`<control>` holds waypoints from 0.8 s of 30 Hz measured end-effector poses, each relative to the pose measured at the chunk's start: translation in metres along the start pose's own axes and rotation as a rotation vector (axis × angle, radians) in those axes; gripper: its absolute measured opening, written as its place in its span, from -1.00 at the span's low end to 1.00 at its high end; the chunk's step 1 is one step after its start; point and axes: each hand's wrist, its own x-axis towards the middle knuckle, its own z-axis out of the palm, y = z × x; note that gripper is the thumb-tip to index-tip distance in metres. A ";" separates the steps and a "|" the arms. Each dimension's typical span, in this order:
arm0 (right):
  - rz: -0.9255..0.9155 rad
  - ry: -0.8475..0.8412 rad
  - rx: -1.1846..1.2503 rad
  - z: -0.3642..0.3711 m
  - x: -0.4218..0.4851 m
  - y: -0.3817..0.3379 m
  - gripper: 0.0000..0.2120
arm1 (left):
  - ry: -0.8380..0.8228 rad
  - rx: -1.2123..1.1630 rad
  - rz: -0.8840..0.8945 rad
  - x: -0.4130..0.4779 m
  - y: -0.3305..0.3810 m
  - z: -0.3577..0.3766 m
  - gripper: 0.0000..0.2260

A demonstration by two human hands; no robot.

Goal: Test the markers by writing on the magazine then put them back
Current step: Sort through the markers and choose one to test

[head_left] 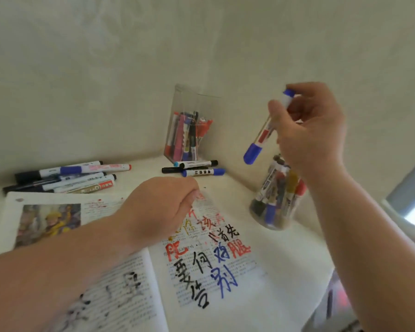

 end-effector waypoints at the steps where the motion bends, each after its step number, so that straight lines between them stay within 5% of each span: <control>1: 0.007 0.066 -0.066 -0.011 0.010 0.002 -0.80 | 0.006 0.002 0.013 -0.001 0.000 -0.002 -0.74; 6: 0.155 0.127 -0.341 -0.046 0.039 0.015 -0.73 | -0.002 0.012 -0.005 -0.006 -0.007 -0.005 -0.80; 11: 0.336 -0.319 -0.665 -0.042 0.037 0.033 -0.91 | -0.042 0.020 -0.034 -0.007 -0.006 -0.003 -0.80; 15: 0.408 -0.577 -0.891 -0.037 0.037 0.039 -0.73 | -0.076 0.022 -0.063 -0.008 -0.008 -0.002 -0.82; 19: 0.358 -0.491 -0.795 -0.035 0.031 0.036 -0.57 | -0.077 0.030 -0.073 -0.008 -0.010 -0.001 -0.84; 24: 0.016 -0.199 -0.562 -0.020 0.005 0.017 -0.69 | -0.078 0.040 -0.089 -0.007 -0.009 0.000 -0.84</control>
